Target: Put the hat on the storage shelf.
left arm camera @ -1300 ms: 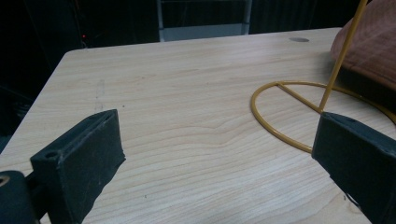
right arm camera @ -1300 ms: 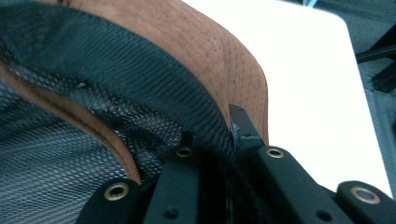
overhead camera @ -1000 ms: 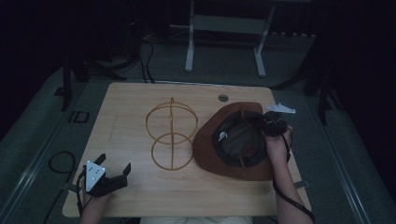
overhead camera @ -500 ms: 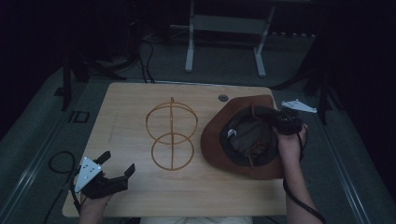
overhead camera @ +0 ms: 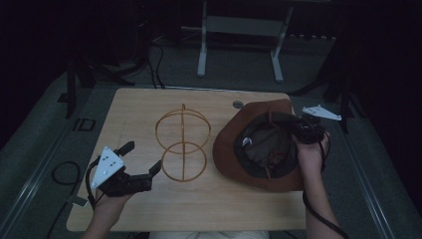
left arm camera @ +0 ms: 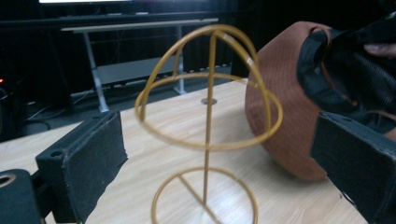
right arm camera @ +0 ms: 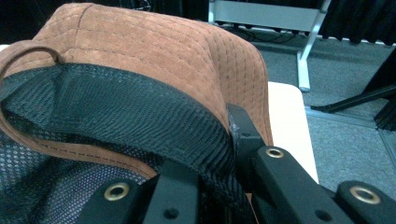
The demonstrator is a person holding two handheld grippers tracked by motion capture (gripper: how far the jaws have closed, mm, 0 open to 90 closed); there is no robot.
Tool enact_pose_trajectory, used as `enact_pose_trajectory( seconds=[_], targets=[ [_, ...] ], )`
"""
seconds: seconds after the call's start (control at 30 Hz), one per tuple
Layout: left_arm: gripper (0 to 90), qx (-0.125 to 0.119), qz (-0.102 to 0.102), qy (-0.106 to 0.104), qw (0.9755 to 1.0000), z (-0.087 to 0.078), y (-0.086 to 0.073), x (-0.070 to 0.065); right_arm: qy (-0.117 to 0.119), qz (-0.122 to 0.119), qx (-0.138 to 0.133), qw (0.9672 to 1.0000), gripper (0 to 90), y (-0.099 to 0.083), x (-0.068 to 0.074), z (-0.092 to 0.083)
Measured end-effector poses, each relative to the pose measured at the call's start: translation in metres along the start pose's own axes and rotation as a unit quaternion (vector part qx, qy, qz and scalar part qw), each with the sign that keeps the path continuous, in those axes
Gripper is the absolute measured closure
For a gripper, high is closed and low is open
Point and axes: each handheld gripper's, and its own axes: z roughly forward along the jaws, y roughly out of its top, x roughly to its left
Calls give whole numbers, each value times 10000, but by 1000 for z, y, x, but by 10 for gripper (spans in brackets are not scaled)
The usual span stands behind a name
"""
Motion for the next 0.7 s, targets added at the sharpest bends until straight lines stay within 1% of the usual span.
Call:
enact_pose_trajectory(
  seconds=[0.1,0.17,0.33,0.43,0.5,0.53,0.57,0.67,0.7],
  targets=[
    [47,-8,97,-94,9999,9,10,-5,18,2,-21,10000,838,0,0,-2],
    [47,-28,120,-169,9998,15,16,-9,30,8,-13,10000,838,0,0,-3],
    [47,-30,289,-236,9993,29,32,-19,64,34,11,10000,838,-4,-2,-4],
    [47,-20,448,-335,9984,38,42,-28,100,49,9,9999,838,-5,-2,-6],
    [48,-9,504,-421,9978,44,49,-33,116,38,-6,9999,838,-5,-1,-7],
    [56,-9,504,-421,9978,44,49,-33,116,38,-6,9999,838,-5,-1,-7],
    [56,-29,550,-503,9972,49,54,-37,129,54,-24,9999,838,-5,-1,-8],
    [57,-14,619,-622,9961,60,64,-46,194,64,-76,9998,838,-3,-1,-13],
    [57,-19,610,-675,9959,64,66,-49,201,42,-99,9997,838,-3,-1,-15]
  ],
)
